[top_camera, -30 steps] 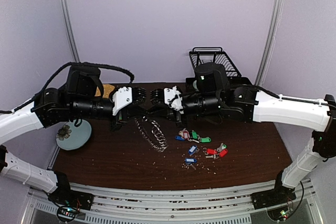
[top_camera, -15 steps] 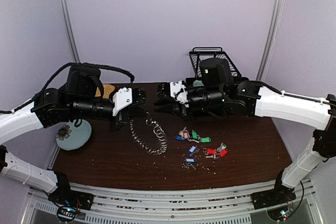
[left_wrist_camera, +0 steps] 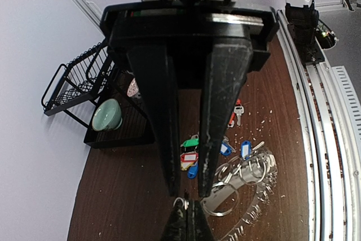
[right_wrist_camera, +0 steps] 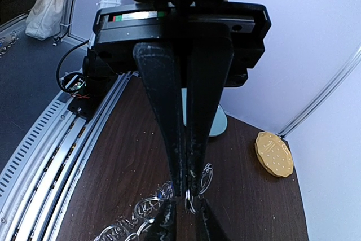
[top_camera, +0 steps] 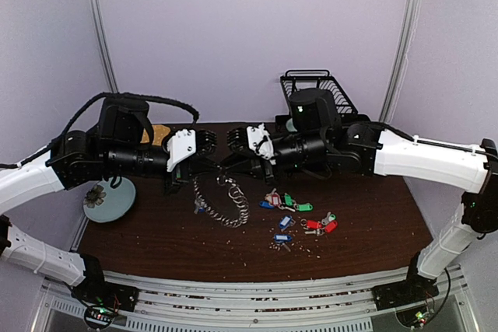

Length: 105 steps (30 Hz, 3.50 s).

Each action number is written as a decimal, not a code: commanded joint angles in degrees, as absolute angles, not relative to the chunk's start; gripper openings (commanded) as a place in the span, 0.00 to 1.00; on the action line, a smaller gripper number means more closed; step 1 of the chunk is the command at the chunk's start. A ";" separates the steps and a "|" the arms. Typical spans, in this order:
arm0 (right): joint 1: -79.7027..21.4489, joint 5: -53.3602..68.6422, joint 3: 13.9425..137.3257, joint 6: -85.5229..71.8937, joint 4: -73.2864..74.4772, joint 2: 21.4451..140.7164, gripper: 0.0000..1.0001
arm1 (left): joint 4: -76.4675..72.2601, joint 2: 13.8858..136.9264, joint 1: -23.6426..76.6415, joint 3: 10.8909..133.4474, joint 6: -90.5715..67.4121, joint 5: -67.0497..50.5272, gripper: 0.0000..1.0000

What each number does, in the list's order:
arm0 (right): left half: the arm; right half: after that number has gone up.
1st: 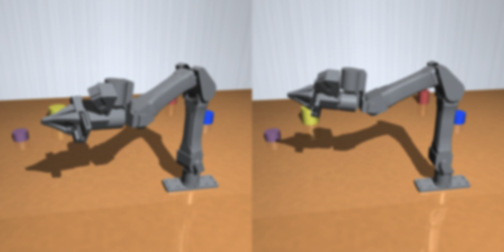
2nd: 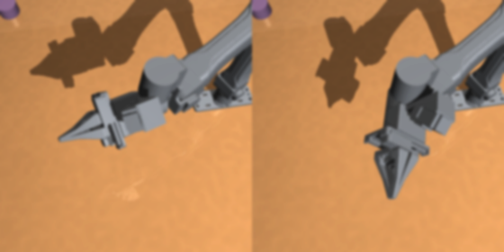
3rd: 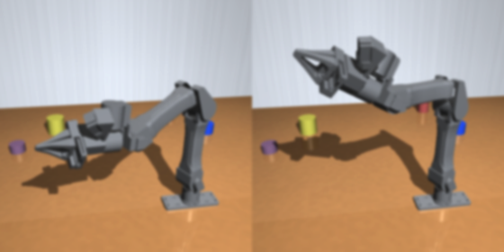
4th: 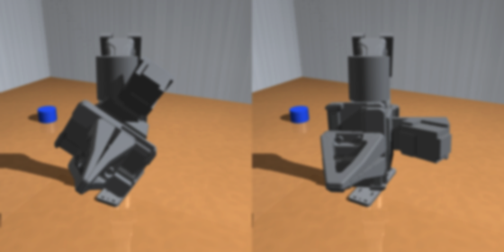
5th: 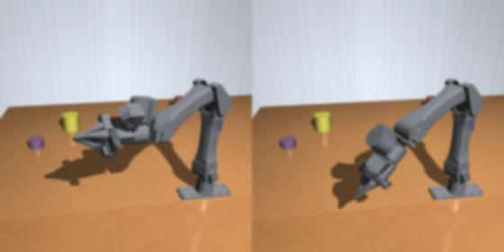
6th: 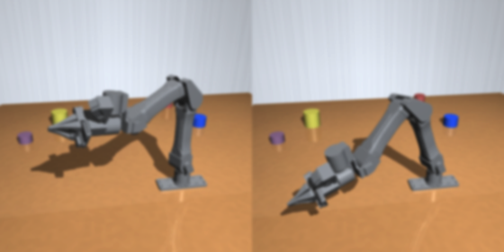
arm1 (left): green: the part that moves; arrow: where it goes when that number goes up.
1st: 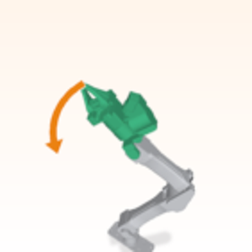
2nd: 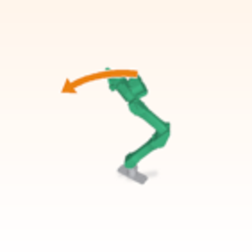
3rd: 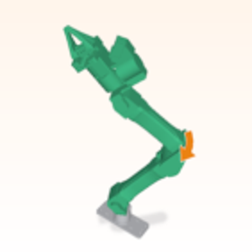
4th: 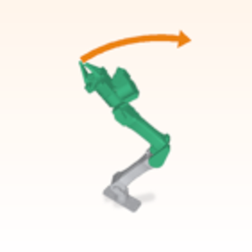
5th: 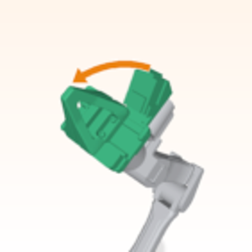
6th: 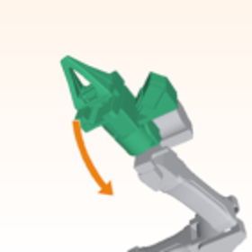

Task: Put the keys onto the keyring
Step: Adjust the keyring on the key storage ring.

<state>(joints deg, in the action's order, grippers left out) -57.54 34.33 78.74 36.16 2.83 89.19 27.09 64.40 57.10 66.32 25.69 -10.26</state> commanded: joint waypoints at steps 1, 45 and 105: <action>-58.02 32.63 80.54 35.75 2.08 90.29 0.14 | 23.13 63.68 57.31 67.32 26.54 -11.21 0.00; -62.39 26.81 57.67 -13.23 -56.70 86.21 0.00 | -1.98 56.79 53.80 53.42 11.58 -23.19 0.14; -62.00 28.04 57.84 -0.36 -49.49 84.32 0.00 | 13.18 60.12 50.74 60.56 14.00 -30.96 0.00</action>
